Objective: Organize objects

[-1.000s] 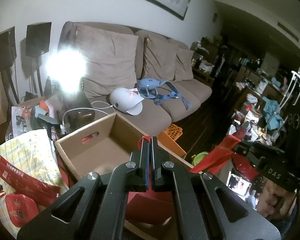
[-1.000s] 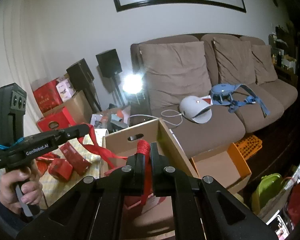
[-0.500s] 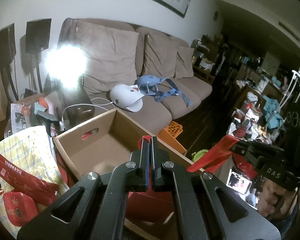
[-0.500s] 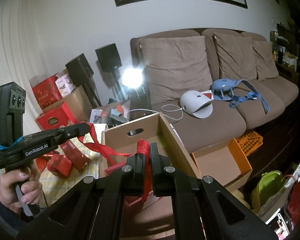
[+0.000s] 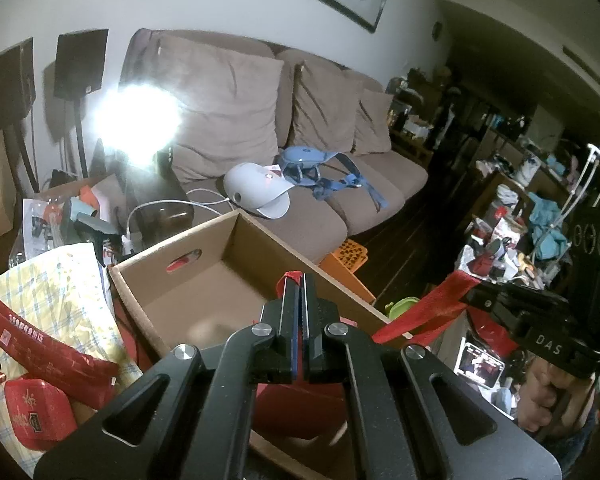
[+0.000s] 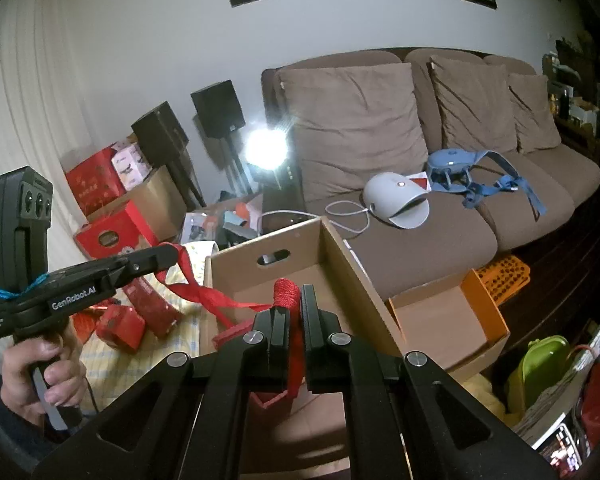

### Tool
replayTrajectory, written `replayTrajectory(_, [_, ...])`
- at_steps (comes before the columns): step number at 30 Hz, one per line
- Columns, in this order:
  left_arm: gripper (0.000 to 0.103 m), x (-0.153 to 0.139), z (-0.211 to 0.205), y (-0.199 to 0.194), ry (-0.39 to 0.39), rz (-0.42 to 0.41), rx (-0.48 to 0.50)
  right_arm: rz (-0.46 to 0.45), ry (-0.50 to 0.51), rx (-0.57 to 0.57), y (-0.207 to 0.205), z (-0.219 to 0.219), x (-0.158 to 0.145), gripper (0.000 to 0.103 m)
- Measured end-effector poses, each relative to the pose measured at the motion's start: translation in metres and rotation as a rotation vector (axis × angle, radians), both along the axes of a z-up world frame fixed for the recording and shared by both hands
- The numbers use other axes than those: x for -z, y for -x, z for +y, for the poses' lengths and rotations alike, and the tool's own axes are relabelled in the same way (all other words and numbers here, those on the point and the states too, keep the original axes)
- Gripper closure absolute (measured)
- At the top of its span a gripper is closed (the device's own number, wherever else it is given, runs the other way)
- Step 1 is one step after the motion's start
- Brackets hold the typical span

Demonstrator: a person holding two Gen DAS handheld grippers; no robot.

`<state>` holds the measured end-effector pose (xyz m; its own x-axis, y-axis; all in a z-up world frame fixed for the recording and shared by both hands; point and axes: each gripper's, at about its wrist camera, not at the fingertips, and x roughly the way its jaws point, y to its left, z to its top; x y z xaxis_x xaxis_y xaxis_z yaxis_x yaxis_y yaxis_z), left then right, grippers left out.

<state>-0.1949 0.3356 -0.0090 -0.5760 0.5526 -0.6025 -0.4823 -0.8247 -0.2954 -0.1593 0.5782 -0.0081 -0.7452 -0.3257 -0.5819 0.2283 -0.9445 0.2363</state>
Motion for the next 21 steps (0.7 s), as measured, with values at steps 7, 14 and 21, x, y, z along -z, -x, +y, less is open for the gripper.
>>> replayTrajectory(7, [0.102,0.0050,-0.0026,0.0030,0.002,-0.010,-0.006,-0.010,-0.005,-0.007,0.0012,-0.0023,0.0025,0.099])
replayTrajectory(14, [0.102,0.0079,-0.0024,0.0046,0.006,-0.018,-0.010,-0.024,-0.011,-0.016,0.0032,-0.0039,0.0059,0.099])
replayTrajectory(21, [0.102,0.0082,-0.0052,0.0063,0.012,-0.020,-0.016,-0.032,-0.015,-0.028,0.0047,-0.0071,0.0076,0.099])
